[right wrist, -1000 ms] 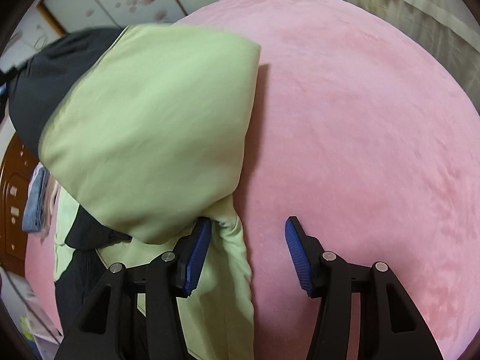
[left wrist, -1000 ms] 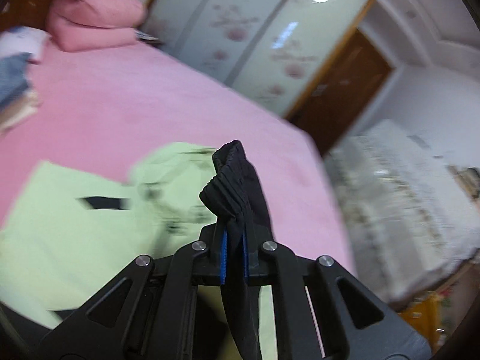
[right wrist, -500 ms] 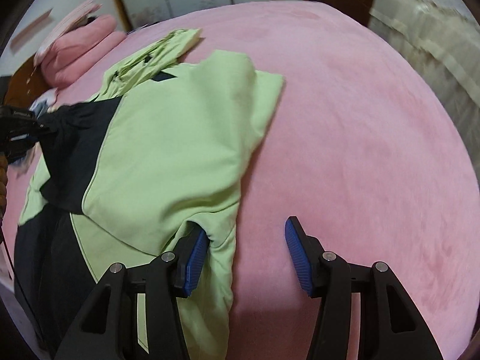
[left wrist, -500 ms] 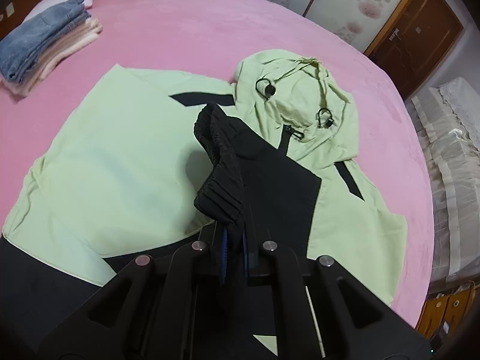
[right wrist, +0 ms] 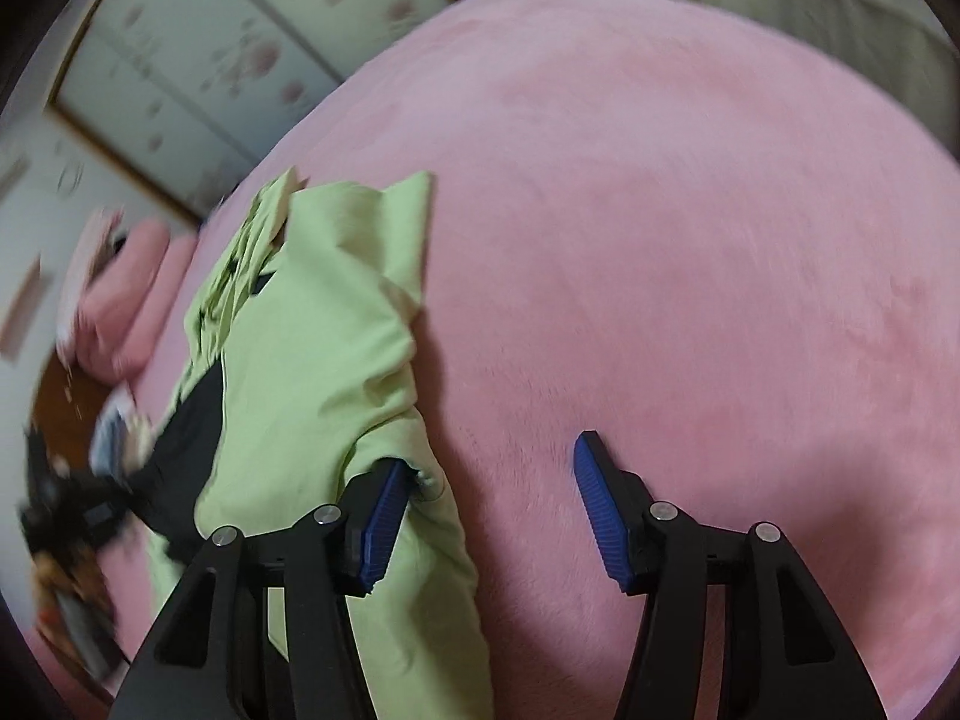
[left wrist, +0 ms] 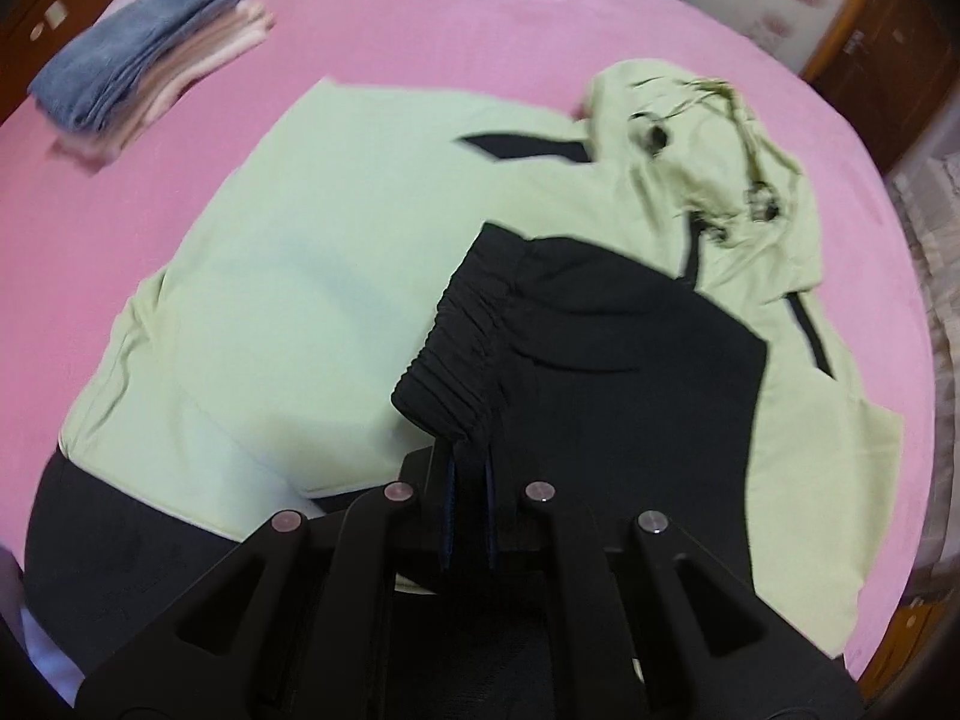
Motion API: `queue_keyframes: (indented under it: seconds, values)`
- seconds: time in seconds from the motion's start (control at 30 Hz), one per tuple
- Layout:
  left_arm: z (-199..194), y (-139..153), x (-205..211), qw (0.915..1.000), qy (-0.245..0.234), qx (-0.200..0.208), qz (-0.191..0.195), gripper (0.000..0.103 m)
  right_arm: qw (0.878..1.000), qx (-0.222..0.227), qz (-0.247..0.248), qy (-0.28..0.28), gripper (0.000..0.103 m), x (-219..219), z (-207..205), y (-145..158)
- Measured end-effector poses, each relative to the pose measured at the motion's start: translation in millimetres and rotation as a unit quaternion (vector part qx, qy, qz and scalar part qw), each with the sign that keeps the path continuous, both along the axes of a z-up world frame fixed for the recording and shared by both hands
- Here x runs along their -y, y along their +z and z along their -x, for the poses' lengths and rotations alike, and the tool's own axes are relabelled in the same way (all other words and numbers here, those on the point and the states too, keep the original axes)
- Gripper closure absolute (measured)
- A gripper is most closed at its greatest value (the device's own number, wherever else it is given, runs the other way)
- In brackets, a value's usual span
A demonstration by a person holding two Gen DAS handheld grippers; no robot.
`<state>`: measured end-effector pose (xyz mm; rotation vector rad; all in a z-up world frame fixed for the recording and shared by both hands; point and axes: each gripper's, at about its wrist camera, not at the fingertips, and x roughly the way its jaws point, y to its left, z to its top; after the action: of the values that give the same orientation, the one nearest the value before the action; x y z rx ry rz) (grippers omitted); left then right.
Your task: Fold large clothes
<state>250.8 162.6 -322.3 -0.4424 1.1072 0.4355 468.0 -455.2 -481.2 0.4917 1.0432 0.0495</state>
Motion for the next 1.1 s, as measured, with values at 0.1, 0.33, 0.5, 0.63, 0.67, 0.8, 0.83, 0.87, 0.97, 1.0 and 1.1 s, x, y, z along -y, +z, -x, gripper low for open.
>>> queue_keyframes:
  seconds: [0.1,0.33,0.5,0.63,0.67,0.8,0.83,0.87,0.97,1.0,1.1]
  values:
    - [7.6,-10.0,-13.0,0.9989,0.039,-0.025,-0.01,0.098,0.998,-0.009,0.046,0.037,0.043,-11.3,2.2,3.6]
    - [11.8,-18.1,-21.9,0.9979,0.051,-0.027,-0.031,0.098,0.99,-0.004,0.086,0.116,0.042,-23.5,3.0,27.0]
    - [-5.9,-20.8,-26.2,0.9963,0.05,-0.058,-0.041,0.097,0.992,0.044,0.05,0.107,0.043,-20.3,-12.5,61.1]
    - [-9.4,-10.4,-17.8,0.9944,0.035,-0.07,-0.071,0.079,0.991,0.039,0.007,0.125,0.075,-45.5,-40.1,57.5]
    - [-6.4,-4.0,-14.1,0.9934,0.037,-0.061,-0.09,0.062,0.991,0.029,0.005,0.132,0.077,-57.0,-47.3,53.8]
    - [5.9,16.2,4.1,0.9923,0.019,0.017,-0.122,0.026,0.974,-0.004,0.0,0.227,0.086,-118.4,-60.9,34.8]
    - [8.3,18.9,9.0,0.9929,0.005,0.032,-0.114,0.026,0.969,-0.012,0.009,0.246,0.087,-128.9,-60.3,29.1]
    - [10.8,21.8,15.7,0.9931,-0.014,0.054,-0.103,0.026,0.966,-0.02,0.018,0.256,0.088,-135.6,-59.5,23.3]
    - [4.9,15.9,33.9,0.9925,-0.092,0.073,-0.035,0.035,0.968,-0.04,0.036,0.247,0.097,-136.9,-57.3,8.7]
    - [0.7,10.1,39.1,0.9923,-0.106,0.059,-0.023,0.045,0.97,-0.046,0.043,0.236,0.102,-127.9,-58.9,4.9]
    - [-15.8,-17.8,49.5,0.9923,-0.12,-0.02,-0.024,0.065,0.98,-0.057,0.056,0.185,0.103,-92.0,-58.2,-4.2]
